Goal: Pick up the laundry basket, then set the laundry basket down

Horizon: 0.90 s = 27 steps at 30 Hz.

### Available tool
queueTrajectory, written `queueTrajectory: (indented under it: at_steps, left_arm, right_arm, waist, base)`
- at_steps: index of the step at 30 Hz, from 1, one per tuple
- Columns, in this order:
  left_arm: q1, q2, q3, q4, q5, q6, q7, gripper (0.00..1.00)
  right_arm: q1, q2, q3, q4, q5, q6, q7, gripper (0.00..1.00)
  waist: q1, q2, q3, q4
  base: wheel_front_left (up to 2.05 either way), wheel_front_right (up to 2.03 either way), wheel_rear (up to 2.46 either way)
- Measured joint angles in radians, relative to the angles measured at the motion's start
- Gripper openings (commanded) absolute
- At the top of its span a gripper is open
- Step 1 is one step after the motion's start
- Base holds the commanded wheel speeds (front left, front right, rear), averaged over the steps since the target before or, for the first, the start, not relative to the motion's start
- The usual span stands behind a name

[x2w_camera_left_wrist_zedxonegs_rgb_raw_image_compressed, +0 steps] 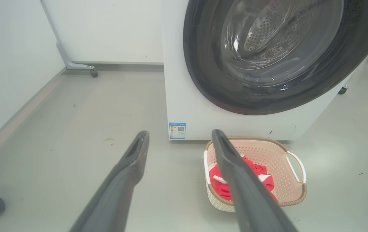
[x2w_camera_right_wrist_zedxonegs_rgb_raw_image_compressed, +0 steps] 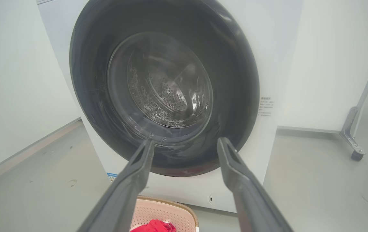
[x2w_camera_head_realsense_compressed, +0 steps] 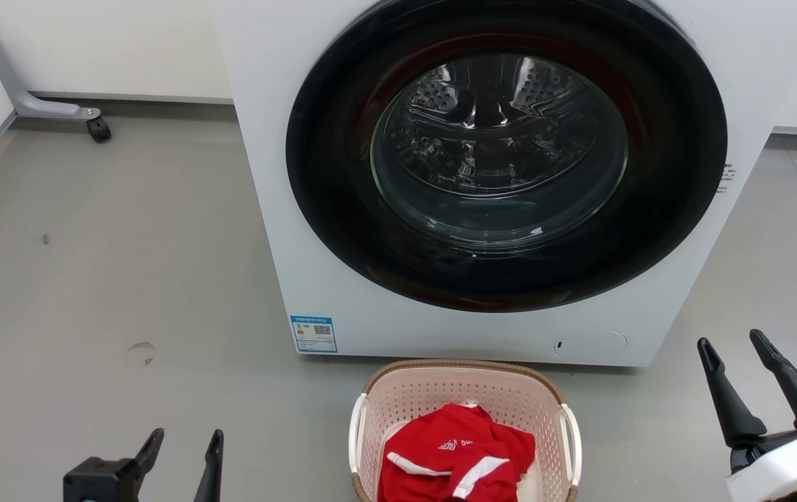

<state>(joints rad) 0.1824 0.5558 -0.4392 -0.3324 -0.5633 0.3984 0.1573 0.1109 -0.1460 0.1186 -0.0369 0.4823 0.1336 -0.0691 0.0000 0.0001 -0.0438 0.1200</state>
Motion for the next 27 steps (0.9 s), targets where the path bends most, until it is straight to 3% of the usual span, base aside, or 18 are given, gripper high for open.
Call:
queueTrajectory:
  at_steps: [1,2,9,27]
  left_arm:
    - [0.000,0.004,-0.006,0.001,0.000,-0.007,0.002,1.00]
    - [0.001,-0.003,-0.009,0.010,0.000,-0.007,0.002,0.00]
    - [0.020,-0.069,-0.042,0.074,-0.007,-0.008,0.002,0.00]
    - [0.011,-0.128,0.031,0.157,-0.169,-0.085,-0.001,0.00]
  right_arm:
    - [0.000,0.000,0.000,0.001,0.000,0.000,0.000,1.00]
    - [0.001,0.007,0.002,0.009,0.000,0.000,0.000,0.00]
    - [0.042,0.071,0.026,0.068,0.006,0.001,0.000,0.00]
    - [0.035,0.070,-0.006,0.102,0.183,0.001,0.019,0.00]
  waist:
    - [0.0000,0.0000,0.000,-0.001]
    - [0.0000,0.0000,-0.001,-0.001]
    - [0.0000,0.0000,0.001,-0.002]
    - [0.0002,0.0000,0.008,-0.021]
  base:
    - [0.00,0.00,0.00]
    - [0.00,0.00,0.00]
    - [0.00,0.00,0.00]
    - [0.00,0.00,0.00]
